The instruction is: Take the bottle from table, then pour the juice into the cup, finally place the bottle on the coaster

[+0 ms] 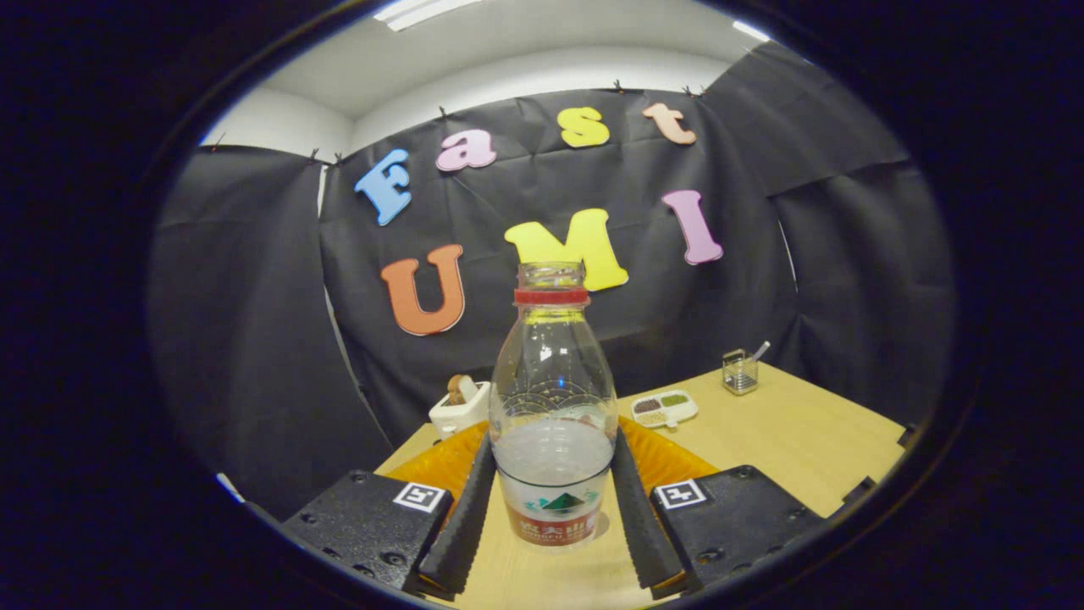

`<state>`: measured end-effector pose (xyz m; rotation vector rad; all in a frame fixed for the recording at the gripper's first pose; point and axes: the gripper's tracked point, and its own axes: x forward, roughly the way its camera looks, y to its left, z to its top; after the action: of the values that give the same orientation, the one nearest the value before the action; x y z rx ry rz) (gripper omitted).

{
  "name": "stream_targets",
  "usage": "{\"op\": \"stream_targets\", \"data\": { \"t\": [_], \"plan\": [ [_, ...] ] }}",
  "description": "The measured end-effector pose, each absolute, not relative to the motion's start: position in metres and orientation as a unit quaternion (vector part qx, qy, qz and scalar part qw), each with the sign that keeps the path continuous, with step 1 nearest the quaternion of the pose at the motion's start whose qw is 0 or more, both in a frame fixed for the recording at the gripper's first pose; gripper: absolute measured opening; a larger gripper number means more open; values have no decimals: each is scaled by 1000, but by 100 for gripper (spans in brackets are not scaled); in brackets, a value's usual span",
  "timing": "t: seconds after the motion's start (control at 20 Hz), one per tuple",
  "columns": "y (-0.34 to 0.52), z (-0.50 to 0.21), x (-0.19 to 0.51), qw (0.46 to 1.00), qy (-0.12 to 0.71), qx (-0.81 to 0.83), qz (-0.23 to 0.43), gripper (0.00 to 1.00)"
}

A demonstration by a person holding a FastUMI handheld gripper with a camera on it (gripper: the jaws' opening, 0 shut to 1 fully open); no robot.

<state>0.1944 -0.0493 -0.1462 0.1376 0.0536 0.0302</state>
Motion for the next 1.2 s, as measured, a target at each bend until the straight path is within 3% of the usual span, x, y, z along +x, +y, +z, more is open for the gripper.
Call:
{"op": "stream_targets", "data": {
  "t": [0.45, 0.8, 1.2],
  "plan": [
    [-40, -214, 244, 998, 30, -45, -11, 76],
    [-21, -301, 293, 995, 70, -71, -21, 77],
    [-31, -338, 318, 995, 77, -62, -33, 79]
  ]
}}
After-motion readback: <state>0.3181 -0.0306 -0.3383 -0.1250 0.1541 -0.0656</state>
